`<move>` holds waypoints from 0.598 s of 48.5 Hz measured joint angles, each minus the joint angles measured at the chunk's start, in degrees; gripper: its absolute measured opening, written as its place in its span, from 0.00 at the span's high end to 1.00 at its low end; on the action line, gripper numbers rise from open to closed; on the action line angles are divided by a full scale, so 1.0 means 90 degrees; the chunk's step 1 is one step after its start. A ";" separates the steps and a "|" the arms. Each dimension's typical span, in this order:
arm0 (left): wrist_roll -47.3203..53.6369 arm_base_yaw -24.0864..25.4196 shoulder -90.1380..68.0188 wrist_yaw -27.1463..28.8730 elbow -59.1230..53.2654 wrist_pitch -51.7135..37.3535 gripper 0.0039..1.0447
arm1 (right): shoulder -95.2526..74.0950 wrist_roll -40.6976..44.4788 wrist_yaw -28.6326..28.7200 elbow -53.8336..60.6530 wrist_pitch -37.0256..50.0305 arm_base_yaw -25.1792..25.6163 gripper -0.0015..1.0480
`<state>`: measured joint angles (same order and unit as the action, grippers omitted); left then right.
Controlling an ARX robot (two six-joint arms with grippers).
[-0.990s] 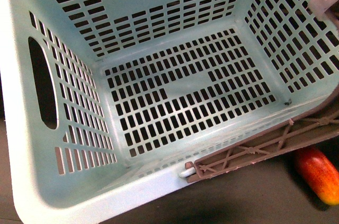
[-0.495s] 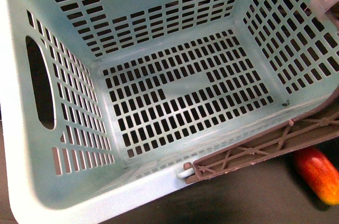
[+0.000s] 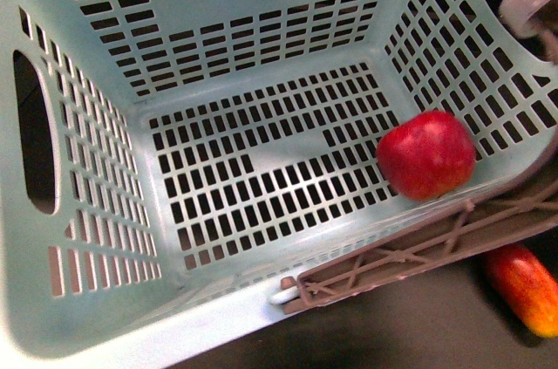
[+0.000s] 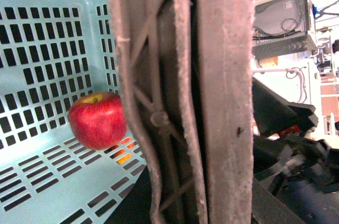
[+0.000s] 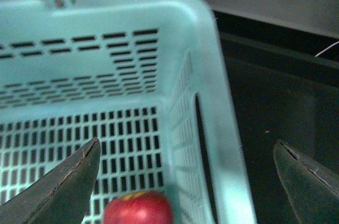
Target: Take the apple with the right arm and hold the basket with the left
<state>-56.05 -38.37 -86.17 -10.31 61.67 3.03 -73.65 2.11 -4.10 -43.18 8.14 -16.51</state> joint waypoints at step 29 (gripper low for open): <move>0.0034 -0.0012 0.0002 0.0070 0.0005 0.0000 0.84 | 0.1598 -0.0170 -0.0381 0.2288 0.3164 0.0993 0.65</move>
<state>-55.75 -38.48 -86.15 -9.67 61.71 3.03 -59.27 0.58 -7.53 -22.59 36.62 -7.57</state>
